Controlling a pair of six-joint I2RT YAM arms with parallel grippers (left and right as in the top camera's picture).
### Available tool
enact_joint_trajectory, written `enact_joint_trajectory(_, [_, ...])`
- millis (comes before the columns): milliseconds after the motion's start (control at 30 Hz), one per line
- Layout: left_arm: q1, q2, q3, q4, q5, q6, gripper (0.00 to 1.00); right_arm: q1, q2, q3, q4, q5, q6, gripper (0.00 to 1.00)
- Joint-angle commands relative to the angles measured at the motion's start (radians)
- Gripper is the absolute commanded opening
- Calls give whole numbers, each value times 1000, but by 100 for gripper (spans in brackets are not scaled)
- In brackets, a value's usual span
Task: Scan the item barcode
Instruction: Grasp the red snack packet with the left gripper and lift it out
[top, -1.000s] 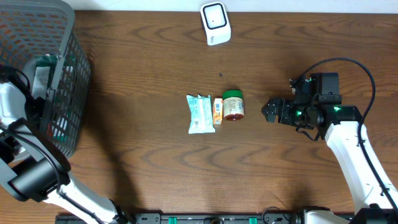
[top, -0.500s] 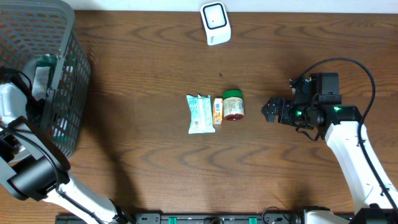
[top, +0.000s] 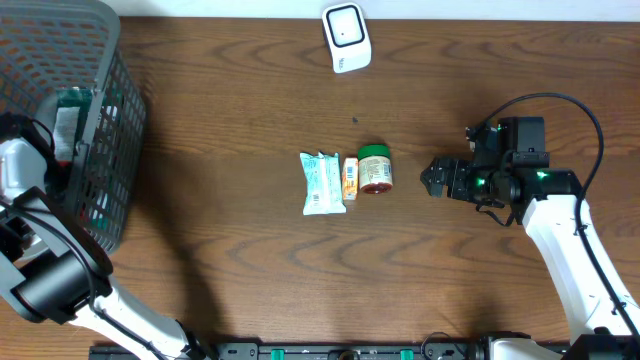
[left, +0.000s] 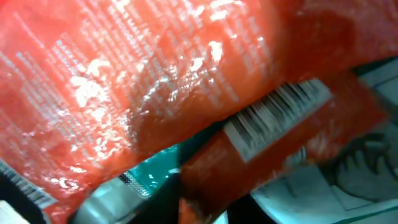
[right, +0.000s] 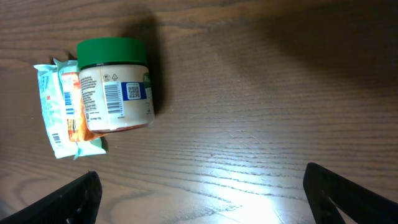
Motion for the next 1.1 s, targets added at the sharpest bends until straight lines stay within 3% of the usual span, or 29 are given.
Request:
enact_joint_trajectory(0, [-1,-42,8,2,40,7,11,11,-1,14,0,-8,7,99])
enact_joint_trajectory(33, [-1,-58,13,2,40,7,7,11,-1,14,0,-8,7,99])
enact_joint_trajectory(633, [-28,-555,19,89,138,-12,8,11,-1,14,-1,-8,7,99])
enact_joint_trajectory(1067, [-290,-898,19,63,138,-50,7,11,-1,14,0,-8,7,99])
